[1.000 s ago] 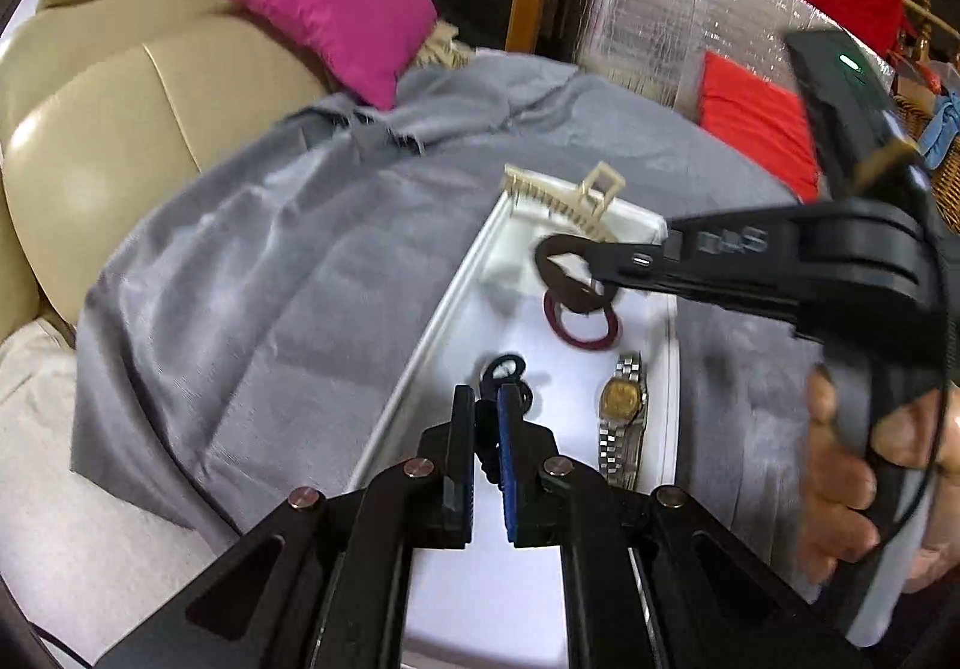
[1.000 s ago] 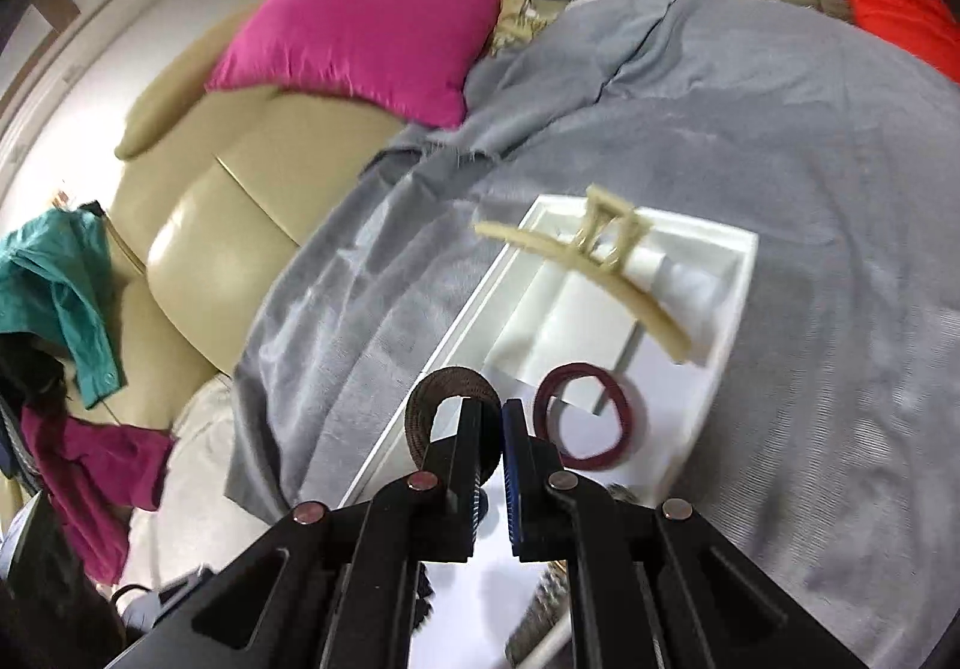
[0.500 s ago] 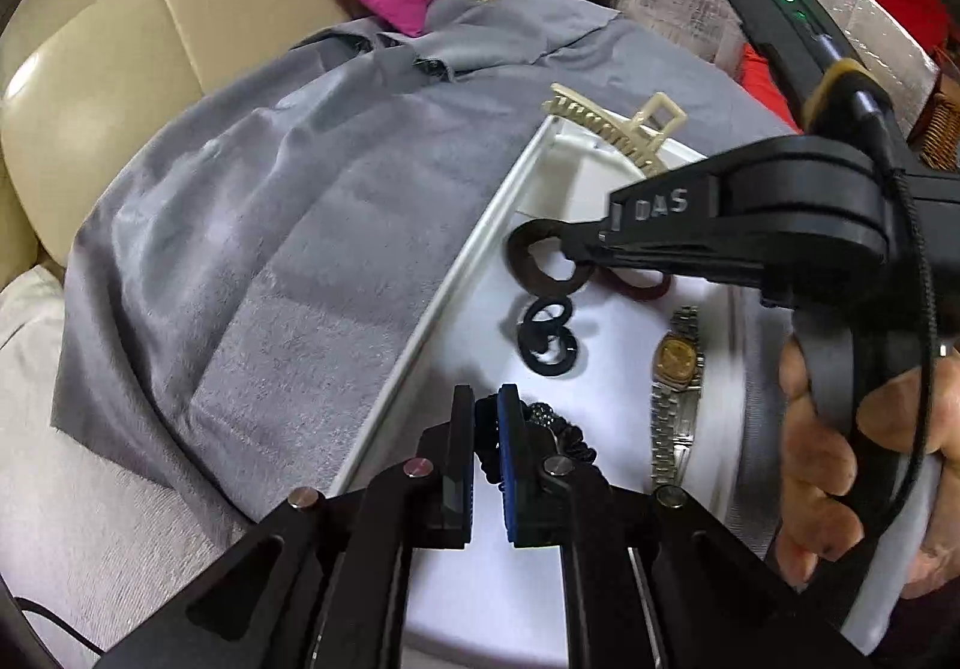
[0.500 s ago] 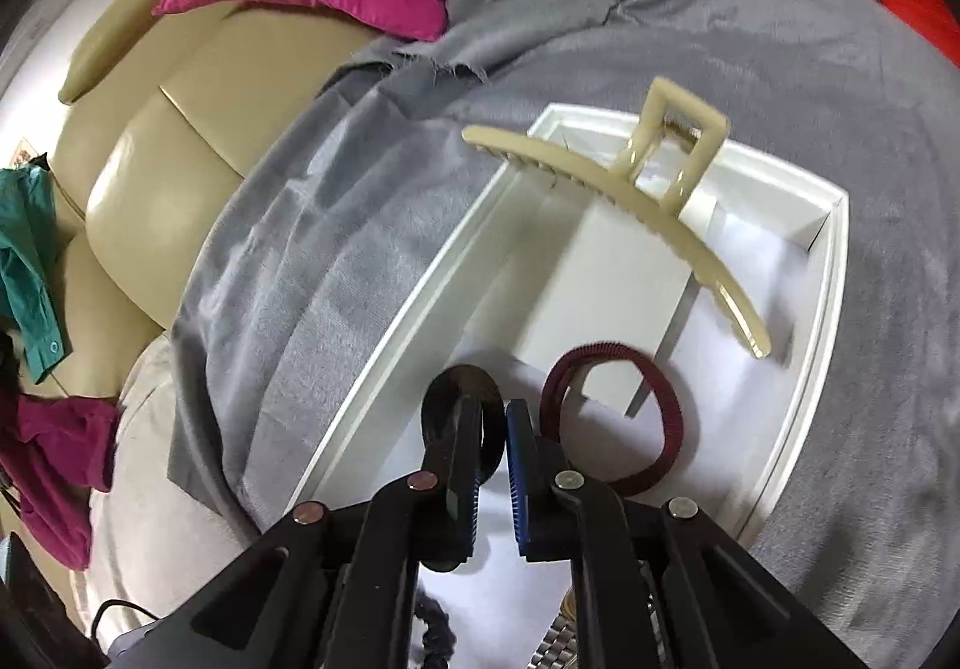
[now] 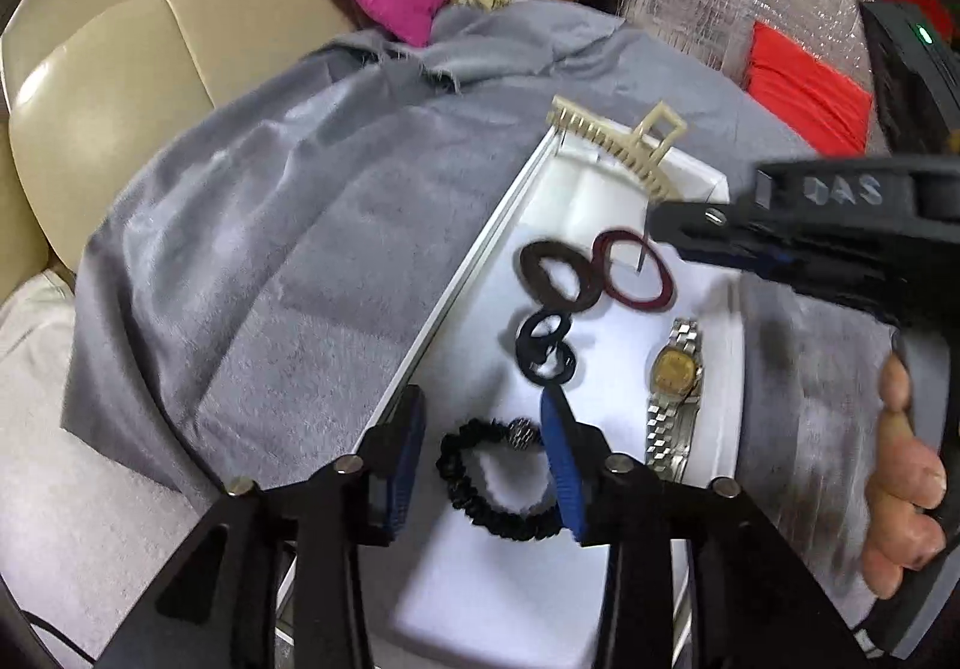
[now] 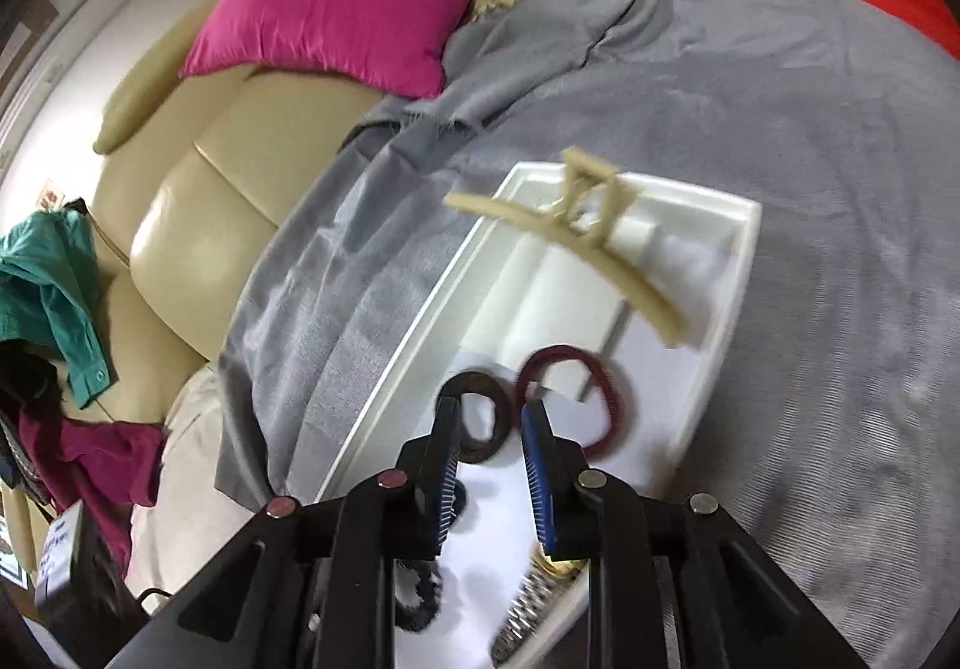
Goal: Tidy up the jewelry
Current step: 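Open the left tool to drop the scrunchie while the right tool releases the brown hair tie, then move both tools back to the cloth, right tool toward the silver bangle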
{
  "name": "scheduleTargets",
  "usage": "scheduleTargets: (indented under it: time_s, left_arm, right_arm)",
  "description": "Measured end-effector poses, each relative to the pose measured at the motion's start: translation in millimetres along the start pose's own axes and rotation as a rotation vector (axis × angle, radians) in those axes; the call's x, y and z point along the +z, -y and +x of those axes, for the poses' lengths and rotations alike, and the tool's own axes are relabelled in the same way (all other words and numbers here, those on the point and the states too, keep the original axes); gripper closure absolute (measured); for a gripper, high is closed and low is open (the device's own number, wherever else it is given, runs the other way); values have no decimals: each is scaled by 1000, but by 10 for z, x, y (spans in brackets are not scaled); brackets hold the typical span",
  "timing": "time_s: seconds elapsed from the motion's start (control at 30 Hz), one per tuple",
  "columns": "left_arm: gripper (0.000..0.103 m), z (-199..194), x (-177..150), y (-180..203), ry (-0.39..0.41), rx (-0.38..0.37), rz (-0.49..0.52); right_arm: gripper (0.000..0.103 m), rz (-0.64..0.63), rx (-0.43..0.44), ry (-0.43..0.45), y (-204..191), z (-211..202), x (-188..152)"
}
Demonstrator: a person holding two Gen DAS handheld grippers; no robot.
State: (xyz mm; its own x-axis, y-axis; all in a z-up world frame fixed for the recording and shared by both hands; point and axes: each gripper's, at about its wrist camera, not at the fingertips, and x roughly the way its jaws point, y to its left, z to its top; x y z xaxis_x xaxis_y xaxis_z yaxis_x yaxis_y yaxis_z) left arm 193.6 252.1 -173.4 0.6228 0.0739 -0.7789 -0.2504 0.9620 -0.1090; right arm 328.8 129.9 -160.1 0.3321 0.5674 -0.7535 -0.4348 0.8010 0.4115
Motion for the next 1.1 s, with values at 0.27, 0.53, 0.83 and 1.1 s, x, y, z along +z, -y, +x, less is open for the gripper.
scheduleTargets:
  time_s: [0.27,0.53,0.83,1.1]
  left_arm:
    - [39,-326,54,372,184,36,92]
    - [38,-450,3,1101,232,-26,226]
    - [38,-470,-162,1780,224,-73,320]
    - [38,-408,-279,2344,189,-114,381]
  right_arm:
    - [80,71,-23,86,561,-707,-143]
    - [80,212,-90,175,1460,-1495,-445]
    - [80,450,-130,315,2591,-2286,-873]
    - [77,595,-110,382,3125,-2564,-1019]
